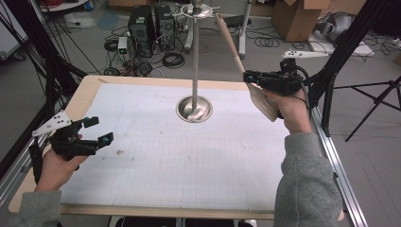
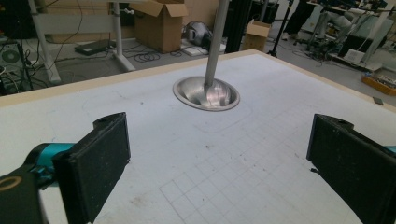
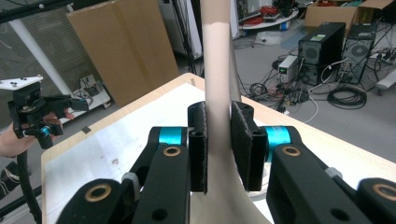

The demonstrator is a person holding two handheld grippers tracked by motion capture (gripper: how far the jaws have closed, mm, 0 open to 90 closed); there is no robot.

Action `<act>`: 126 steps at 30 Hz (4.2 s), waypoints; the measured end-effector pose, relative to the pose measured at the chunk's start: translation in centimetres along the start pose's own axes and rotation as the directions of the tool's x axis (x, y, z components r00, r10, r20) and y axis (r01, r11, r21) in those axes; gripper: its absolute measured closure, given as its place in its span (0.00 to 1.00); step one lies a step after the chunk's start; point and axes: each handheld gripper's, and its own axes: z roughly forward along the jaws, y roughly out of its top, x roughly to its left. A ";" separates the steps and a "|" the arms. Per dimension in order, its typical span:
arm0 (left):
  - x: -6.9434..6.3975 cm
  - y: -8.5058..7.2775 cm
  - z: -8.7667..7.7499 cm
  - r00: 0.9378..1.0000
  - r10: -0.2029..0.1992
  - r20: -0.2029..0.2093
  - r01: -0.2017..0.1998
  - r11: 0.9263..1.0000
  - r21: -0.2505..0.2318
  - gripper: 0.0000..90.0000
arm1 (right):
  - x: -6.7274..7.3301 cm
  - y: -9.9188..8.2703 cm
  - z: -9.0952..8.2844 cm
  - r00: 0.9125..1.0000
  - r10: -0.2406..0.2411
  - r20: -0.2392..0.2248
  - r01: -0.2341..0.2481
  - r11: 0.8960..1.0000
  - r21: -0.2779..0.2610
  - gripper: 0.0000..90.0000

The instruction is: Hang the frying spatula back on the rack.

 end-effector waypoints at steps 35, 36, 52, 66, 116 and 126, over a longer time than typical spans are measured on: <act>-0.1 -0.1 -0.7 1.000 -0.004 -0.017 0.004 1.000 -0.003 0.07 | 0.1 -0.3 4.2 0.997 -0.060 0.048 0.055 0.995 0.088 0.86; -0.1 -0.2 -0.8 1.000 -0.004 -0.017 0.004 1.000 -0.002 0.07 | 0.1 -0.3 4.3 0.997 -0.062 0.052 0.057 0.994 0.091 0.86; -0.1 -0.3 -1.1 1.000 -0.004 -0.018 0.004 1.000 -0.001 0.07 | -0.1 -0.3 5.7 0.994 -0.094 0.061 0.086 0.989 0.124 0.86; -0.1 -0.4 -1.4 1.000 -0.005 -0.024 0.005 1.000 -0.001 0.07 | -0.2 -0.4 7.5 0.990 -0.130 0.048 0.123 0.984 0.133 0.86; -0.5 -1.1 -3.4 0.998 -0.006 -0.065 0.006 1.000 -0.005 0.07 | -0.3 -1.2 10.4 0.979 -0.149 0.141 0.142 0.988 0.060 0.48; -0.4 -0.9 -2.9 0.998 -0.006 -0.059 0.004 0.999 -0.031 0.07 | 1.5 -2.6 9.1 0.976 -0.186 0.113 0.183 0.982 0.036 0.23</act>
